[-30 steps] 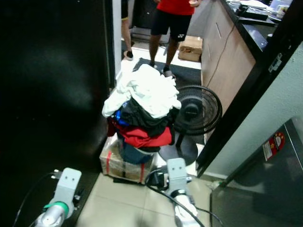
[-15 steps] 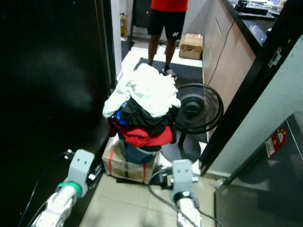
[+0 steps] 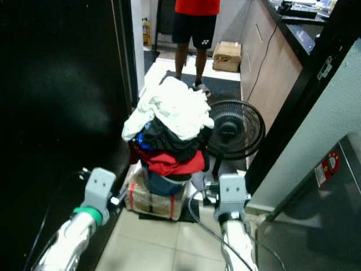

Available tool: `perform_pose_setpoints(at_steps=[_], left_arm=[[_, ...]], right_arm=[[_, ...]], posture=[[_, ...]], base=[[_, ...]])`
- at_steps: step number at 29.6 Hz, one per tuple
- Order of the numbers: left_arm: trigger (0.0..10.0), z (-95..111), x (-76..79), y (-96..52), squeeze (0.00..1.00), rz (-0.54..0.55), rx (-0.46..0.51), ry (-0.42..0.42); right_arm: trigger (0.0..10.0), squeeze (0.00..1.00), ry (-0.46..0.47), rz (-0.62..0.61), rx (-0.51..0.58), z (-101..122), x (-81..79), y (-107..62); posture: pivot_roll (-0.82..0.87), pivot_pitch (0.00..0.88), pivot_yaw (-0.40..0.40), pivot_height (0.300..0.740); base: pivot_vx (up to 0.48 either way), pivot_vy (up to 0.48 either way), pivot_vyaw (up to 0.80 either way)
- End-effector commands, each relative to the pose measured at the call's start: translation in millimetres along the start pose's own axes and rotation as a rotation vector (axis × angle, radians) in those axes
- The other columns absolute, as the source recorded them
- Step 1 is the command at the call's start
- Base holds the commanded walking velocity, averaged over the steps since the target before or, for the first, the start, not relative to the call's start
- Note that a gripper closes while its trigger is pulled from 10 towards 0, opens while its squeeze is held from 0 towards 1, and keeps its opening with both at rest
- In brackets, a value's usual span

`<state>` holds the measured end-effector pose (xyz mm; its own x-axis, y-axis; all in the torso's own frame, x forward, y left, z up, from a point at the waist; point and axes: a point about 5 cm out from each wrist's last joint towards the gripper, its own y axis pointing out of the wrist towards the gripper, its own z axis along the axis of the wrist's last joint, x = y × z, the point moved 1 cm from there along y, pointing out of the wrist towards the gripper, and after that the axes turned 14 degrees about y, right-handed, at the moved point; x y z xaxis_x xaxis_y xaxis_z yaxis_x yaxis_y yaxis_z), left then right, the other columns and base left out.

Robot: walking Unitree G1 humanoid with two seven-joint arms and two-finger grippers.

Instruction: Clothes washing

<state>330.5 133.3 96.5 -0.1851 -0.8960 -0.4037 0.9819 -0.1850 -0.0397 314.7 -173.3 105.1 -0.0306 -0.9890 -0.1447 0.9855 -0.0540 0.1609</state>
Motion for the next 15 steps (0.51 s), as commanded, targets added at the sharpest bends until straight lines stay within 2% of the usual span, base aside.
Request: perform_pose_setpoints(at_steps=[1, 3, 4, 6, 10, 11, 12, 13, 15], left_arm=[[10.0, 7, -6.4, 2.1, 0.0, 0.035, 0.017, -0.023], [10.0, 18, -14.8, 6.7, 0.0, 0.083, 0.044, -0.047], [10.0, 18, -14.8, 6.7, 0.0, 0.083, 0.044, -0.047], [10.0, 31, -22.2, 10.6, 0.0, 0.117, 0.079, -0.063], [10.0, 39, -27.5, 12.4, 0.0, 0.127, 0.103, -0.069], [10.0, 45, -30.9, 13.1, 0.0, 0.126, 0.125, -0.067], [10.0, 45, -30.9, 13.1, 0.0, 0.126, 0.125, -0.067], [10.0, 50, -33.9, 13.2, 0.0, 0.129, 0.141, -0.069], [10.0, 54, -33.6, 11.9, 0.0, 0.124, 0.15, -0.076]], right_arm=[[10.0, 0.0, 0.011, 0.022, -0.019, -2, -7.1, 1.6], [10.0, 0.0, 0.019, 0.076, 0.024, 12, -21.5, 11.4], [10.0, 0.0, 0.019, 0.076, 0.024, 12, -21.5, 11.4], [10.0, 0.0, 0.047, 0.109, 0.086, 32, -32.3, 20.6], [10.0, 0.0, 0.061, 0.158, 0.109, 44, -41.1, 23.2], [10.0, 0.0, 0.044, 0.237, 0.103, 47, -50.2, 20.1], [10.0, 0.0, 0.044, 0.237, 0.103, 47, -50.2, 20.1], [10.0, 0.0, -0.007, 0.332, 0.093, 45, -58.9, 13.9], [10.0, 0.0, -0.038, 0.432, 0.061, 40, -65.2, 1.6]], posture=[[0.05, 0.0, 0.017, 0.74], [0.05, 0.0, 0.017, 0.74], [0.05, 0.0, 0.017, 0.74], [0.06, 0.0, 0.011, 0.74], [0.06, 0.0, -0.002, 0.74], [0.06, 0.0, -0.004, 0.74], [0.06, 0.0, -0.004, 0.74], [0.06, 0.0, 0.009, 0.74], [0.06, 0.0, 0.009, 0.74]], base=[[0.0, 0.0, 0.0], [0.0, 0.0, 0.0], [0.0, 0.0, 0.0], [0.0, 0.0, 0.0], [0.0, 0.0, 0.0], [0.0, 0.0, 0.0], [0.0, 0.0, 0.0], [0.0, 0.0, 0.0], [0.0, 0.0, 0.0]])
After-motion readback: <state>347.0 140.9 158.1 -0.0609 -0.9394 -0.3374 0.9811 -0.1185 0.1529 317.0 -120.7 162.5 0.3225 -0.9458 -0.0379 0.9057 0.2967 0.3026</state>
